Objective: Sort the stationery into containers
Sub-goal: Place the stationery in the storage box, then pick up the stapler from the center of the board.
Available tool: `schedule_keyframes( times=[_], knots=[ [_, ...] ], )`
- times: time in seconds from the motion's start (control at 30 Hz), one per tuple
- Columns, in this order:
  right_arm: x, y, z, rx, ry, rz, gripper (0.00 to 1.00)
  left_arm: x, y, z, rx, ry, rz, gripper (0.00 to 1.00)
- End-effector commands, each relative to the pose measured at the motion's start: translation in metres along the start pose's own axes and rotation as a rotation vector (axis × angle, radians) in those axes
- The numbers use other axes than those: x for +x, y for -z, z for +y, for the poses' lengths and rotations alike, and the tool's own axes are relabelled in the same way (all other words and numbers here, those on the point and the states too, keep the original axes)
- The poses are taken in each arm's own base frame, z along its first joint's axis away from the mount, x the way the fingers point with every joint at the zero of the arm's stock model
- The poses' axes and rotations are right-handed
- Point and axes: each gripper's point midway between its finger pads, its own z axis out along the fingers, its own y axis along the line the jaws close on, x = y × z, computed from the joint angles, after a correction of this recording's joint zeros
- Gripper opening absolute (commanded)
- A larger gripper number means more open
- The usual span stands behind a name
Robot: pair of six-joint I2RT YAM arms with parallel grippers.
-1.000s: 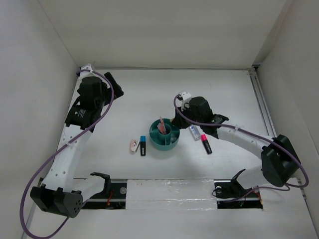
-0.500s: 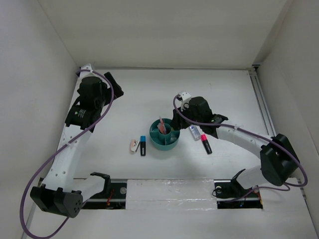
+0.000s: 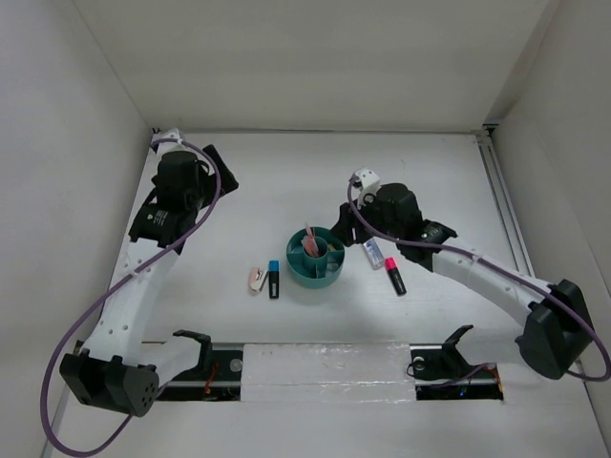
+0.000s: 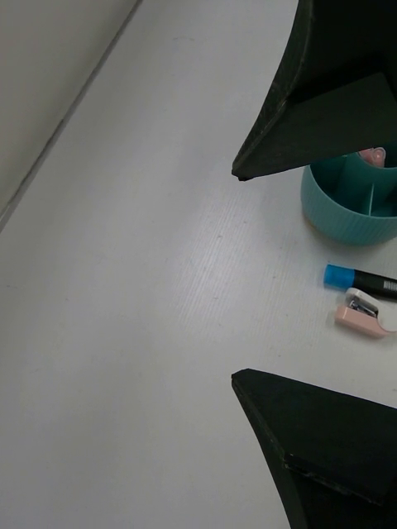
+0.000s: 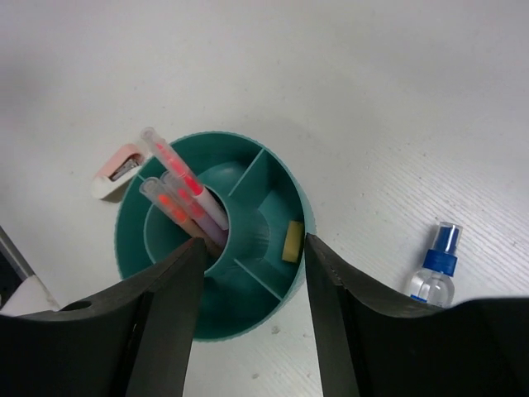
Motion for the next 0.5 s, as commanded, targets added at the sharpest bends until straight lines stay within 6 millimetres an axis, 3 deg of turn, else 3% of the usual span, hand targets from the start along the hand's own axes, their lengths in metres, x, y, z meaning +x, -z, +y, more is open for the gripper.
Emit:
schedule_keyframes(
  times=[0.0,0.13,0.2,0.23,0.27,0.33,0.47],
  knots=[
    [-0.032,0.027,0.01,0.004,0.02,-0.084,0.57,0.04,-0.005,0.018,-0.038,-0.011,0.113,1.0],
    [-0.034,0.05,0.018,-0.009,0.037,-0.107,0.62,0.103,-0.009,0.026,0.0,-0.045,0.33,1.0],
    [-0.037,0.062,0.019,-0.005,0.04,-0.133,0.63,0.126,-0.015,0.035,-0.031,-0.054,0.41,1.0],
    [-0.037,0.065,0.023,-0.015,0.045,-0.135,0.63,0.148,-0.018,0.036,-0.073,-0.102,0.46,1.0],
    [-0.035,0.067,0.027,-0.024,0.049,-0.135,0.63,0.157,-0.015,0.034,-0.098,-0.114,0.493,1.0],
    [-0.039,0.075,0.029,-0.03,0.044,-0.16,0.65,0.178,-0.009,0.012,-0.017,-0.173,0.567,1.0],
    [-0.035,0.08,0.034,-0.036,0.052,-0.168,0.66,0.194,-0.009,0.026,-0.087,-0.194,0.622,1.0]
  ],
)
